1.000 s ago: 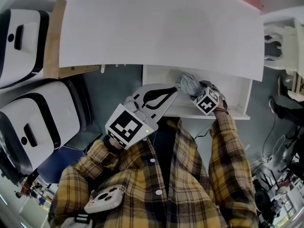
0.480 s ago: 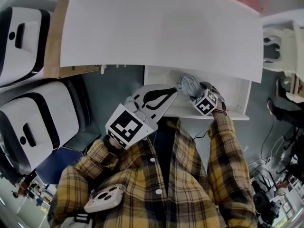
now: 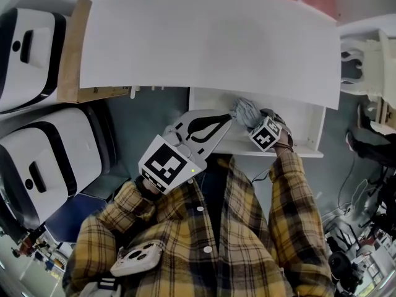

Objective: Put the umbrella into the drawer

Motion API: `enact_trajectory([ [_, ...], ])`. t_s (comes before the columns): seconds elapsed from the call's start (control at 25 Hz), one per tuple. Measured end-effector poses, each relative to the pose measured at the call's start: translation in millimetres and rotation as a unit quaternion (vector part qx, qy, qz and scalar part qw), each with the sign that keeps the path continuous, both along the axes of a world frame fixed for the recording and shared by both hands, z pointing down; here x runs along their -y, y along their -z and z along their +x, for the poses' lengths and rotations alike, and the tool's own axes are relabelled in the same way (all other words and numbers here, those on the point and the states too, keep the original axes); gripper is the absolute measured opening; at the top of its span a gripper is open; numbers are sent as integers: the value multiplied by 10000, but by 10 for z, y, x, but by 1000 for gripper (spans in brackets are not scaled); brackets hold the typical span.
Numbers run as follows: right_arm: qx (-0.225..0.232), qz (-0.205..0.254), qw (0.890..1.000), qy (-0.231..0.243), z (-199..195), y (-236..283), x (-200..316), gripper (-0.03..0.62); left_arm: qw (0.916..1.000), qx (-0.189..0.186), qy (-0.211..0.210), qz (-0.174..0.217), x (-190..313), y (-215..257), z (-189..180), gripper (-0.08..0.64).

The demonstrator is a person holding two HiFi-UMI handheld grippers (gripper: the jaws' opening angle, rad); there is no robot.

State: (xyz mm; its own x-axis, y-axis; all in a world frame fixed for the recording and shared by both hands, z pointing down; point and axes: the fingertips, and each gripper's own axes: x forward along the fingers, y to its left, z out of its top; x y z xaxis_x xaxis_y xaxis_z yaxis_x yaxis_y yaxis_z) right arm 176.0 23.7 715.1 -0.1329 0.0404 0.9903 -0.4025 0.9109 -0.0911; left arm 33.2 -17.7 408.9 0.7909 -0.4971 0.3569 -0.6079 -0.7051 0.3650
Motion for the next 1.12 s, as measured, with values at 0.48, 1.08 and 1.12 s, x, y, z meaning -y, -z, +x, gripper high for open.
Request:
enact_trajectory([
  [0.48, 198, 326, 9985, -389, 13, 412, 81, 334, 9996, -205, -65, 161, 50, 119, 44, 21],
  [1.08, 1224, 1334, 9796, -868, -318, 1486, 461, 334, 9978, -429, -60, 503, 156, 336, 186, 21],
  [1.12, 1356, 1364, 9766, -961, -359, 1569, 488, 334, 9977, -431, -44, 523, 170, 347, 187, 21],
])
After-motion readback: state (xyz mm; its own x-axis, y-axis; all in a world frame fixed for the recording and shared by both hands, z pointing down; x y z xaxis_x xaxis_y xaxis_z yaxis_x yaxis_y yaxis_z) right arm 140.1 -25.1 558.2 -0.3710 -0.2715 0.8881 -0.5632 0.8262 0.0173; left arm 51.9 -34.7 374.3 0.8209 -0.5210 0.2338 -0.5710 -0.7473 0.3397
